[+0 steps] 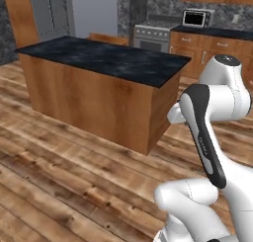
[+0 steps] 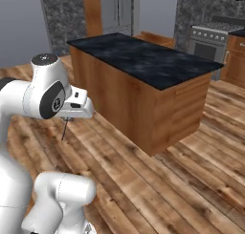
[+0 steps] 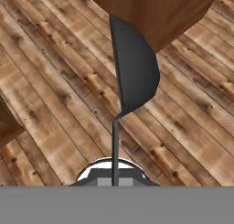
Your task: Pick up the metallic utensils from the counter and place them in the open drawer. Make sure not to pick up any wooden utensils.
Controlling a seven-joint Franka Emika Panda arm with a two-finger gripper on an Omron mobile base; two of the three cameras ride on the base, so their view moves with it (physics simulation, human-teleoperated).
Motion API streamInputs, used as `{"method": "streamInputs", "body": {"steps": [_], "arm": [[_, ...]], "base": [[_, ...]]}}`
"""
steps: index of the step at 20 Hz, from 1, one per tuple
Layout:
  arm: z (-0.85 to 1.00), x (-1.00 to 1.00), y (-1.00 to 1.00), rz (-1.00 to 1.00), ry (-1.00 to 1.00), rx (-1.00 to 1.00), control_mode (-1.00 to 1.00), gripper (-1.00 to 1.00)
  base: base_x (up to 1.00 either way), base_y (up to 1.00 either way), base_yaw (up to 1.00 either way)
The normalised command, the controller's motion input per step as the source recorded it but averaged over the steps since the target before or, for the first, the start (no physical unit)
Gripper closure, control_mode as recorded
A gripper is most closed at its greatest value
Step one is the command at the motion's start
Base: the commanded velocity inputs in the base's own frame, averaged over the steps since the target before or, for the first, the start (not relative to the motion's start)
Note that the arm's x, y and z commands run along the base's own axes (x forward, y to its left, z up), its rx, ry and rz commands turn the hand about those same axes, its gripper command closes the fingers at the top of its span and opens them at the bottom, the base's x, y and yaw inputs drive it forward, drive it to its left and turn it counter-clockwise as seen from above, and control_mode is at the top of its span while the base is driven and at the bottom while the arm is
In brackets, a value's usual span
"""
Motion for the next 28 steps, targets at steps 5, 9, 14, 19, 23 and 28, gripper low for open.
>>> {"method": "streamInputs", "body": {"steps": [5, 9, 14, 19, 23, 28], "arm": [[0.0, 0.0, 0.0, 0.0, 0.0, 0.0, 1.0, 1.0], [0.0, 0.0, 0.0, 0.0, 0.0, 0.0, 1.0, 1.0], [0.0, 0.0, 0.0, 0.0, 0.0, 0.0, 1.0, 1.0], [0.0, 0.0, 0.0, 0.0, 0.0, 0.0, 1.0, 1.0], [0.0, 0.0, 0.0, 0.0, 0.0, 0.0, 1.0, 1.0], [0.0, 0.0, 0.0, 0.0, 0.0, 0.0, 1.0, 1.0]], "base": [[0.82, -1.0, 0.07], [0.84, -1.0, 0.14], [0.96, -1.0, 0.26], [0.9, -1.0, 0.28], [0.82, -1.0, 0.21], [0.76, -1.0, 0.18]]}}
